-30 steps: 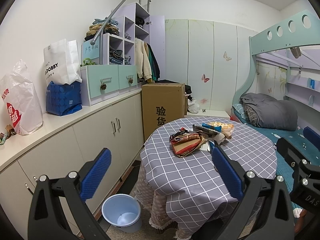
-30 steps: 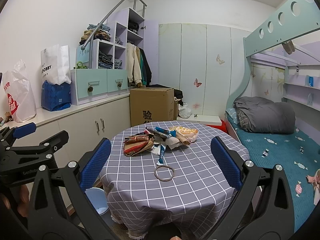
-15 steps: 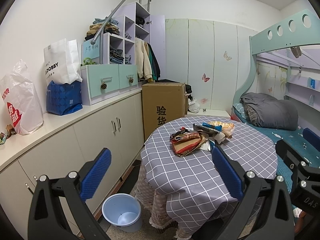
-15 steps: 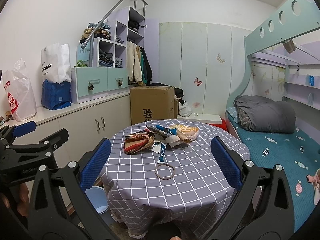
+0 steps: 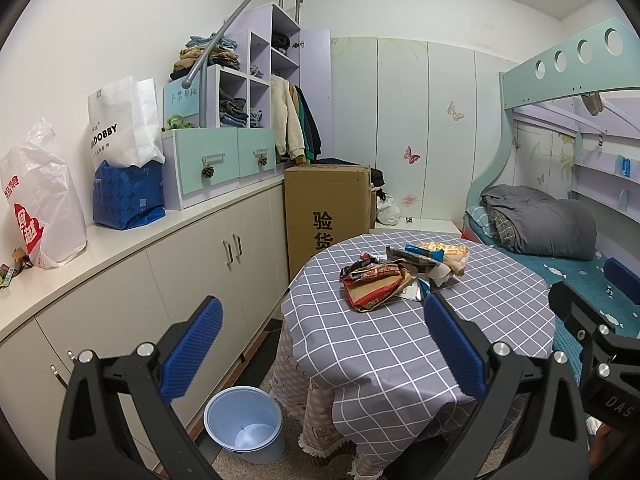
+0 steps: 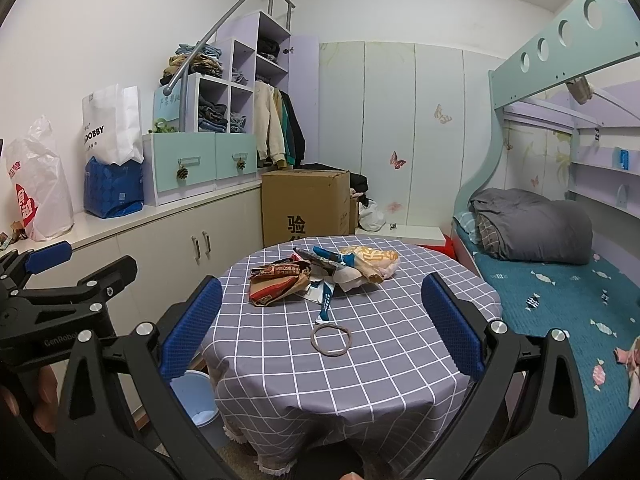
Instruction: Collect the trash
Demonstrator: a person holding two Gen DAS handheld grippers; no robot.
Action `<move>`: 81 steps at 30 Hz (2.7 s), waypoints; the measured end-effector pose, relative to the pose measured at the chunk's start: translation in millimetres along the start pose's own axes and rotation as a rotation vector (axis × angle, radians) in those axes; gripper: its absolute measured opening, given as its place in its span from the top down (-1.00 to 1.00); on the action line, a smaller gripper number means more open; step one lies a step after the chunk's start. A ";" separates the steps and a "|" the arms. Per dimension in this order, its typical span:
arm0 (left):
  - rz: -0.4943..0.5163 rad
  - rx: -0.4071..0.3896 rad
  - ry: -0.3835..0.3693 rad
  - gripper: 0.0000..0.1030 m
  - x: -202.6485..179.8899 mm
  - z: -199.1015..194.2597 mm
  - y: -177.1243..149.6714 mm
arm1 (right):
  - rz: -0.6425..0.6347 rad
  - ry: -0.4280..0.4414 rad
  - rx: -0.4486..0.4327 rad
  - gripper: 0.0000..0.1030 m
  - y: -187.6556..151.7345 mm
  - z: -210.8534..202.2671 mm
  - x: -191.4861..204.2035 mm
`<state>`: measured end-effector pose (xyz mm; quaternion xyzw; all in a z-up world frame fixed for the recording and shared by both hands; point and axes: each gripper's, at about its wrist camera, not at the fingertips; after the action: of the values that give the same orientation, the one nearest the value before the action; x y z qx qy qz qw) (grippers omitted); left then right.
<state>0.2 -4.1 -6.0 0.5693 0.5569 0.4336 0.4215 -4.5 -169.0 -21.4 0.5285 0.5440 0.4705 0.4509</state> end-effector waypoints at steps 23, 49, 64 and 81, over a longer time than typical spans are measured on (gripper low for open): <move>0.001 0.004 0.002 -0.92 6.4 3.4 -3.9 | 0.007 0.008 0.023 -0.90 -1.3 0.1 -0.5; -0.001 0.345 -0.003 -0.92 0.4 132.7 -58.4 | 0.103 0.007 0.307 -0.90 -50.0 122.9 -41.4; 0.042 0.403 -0.067 -0.90 -33.0 195.3 -59.4 | 0.059 0.058 0.551 0.17 -88.5 214.1 -58.8; 0.150 0.441 -0.235 -0.52 -103.9 247.1 -49.1 | 0.127 -0.007 0.443 0.91 -77.4 212.8 -105.7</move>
<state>224.6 -106.1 -122.1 0.7335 0.5416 0.2626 0.3157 197.8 -267.0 -130.7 0.6494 0.5980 0.3652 0.2955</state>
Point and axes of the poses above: each gripper's, at about its wrist camera, not at the fingertips, and z roughly the way its jaws point, x to its left, y to its top, and after that the axes turned 4 degrees about -x, right-handed
